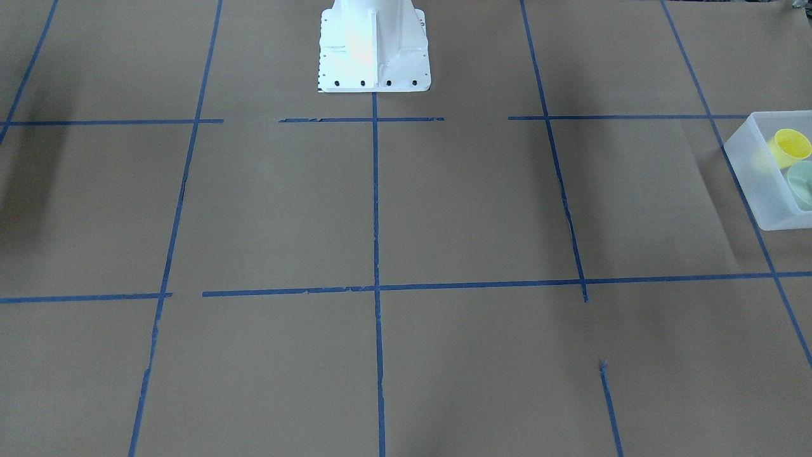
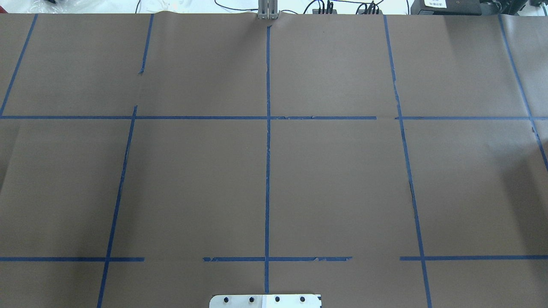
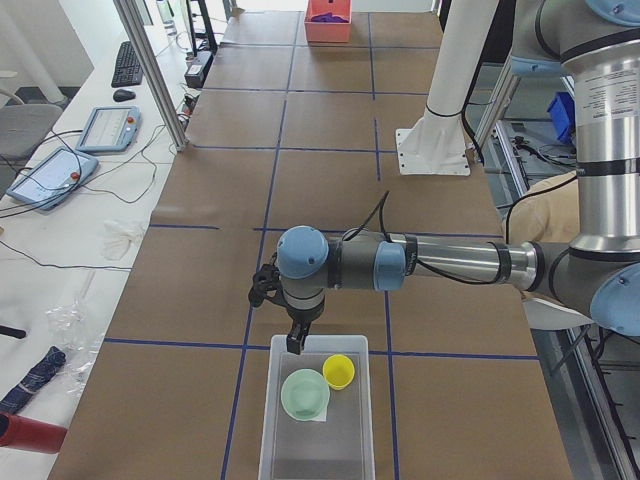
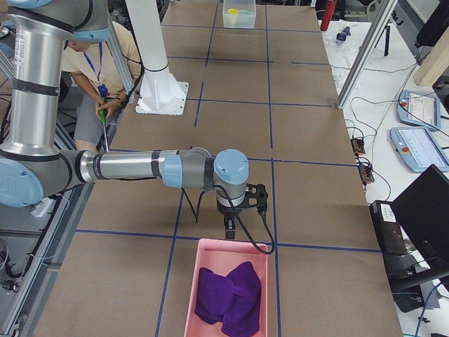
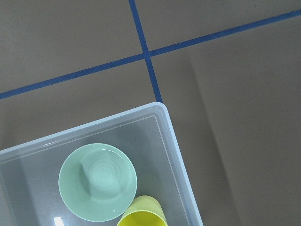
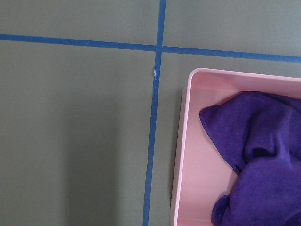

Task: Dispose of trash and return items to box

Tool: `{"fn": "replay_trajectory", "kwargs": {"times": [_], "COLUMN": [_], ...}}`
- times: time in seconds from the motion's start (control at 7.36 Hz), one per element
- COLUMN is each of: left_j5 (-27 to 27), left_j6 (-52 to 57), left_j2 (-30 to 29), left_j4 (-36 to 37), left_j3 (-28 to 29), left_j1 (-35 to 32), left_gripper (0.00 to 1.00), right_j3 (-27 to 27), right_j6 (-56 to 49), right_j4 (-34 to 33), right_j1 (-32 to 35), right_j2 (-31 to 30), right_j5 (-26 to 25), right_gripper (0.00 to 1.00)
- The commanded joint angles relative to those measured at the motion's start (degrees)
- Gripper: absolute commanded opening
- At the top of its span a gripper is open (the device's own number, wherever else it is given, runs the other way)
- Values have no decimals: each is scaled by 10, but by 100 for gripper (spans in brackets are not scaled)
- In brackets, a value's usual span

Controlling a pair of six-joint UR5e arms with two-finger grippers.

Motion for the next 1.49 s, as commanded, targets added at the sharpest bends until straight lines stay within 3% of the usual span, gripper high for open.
{"fn": "replay_trajectory", "kwargs": {"times": [0.0, 1.36], "left_j5": [0, 5], "left_j6": [0, -2], "left_j2": [0, -3], "left_j4": [-1, -1], "left_j3": [1, 3], "left_j1": [0, 0], "left_gripper": [100, 100], "right_j3": [0, -1], "right_j6": [0, 0], "right_j4": [1, 12], "right_j1": [-1, -1], "right_j2": [0, -1], "right_j5": [0, 2], "right_gripper": [100, 100]}}
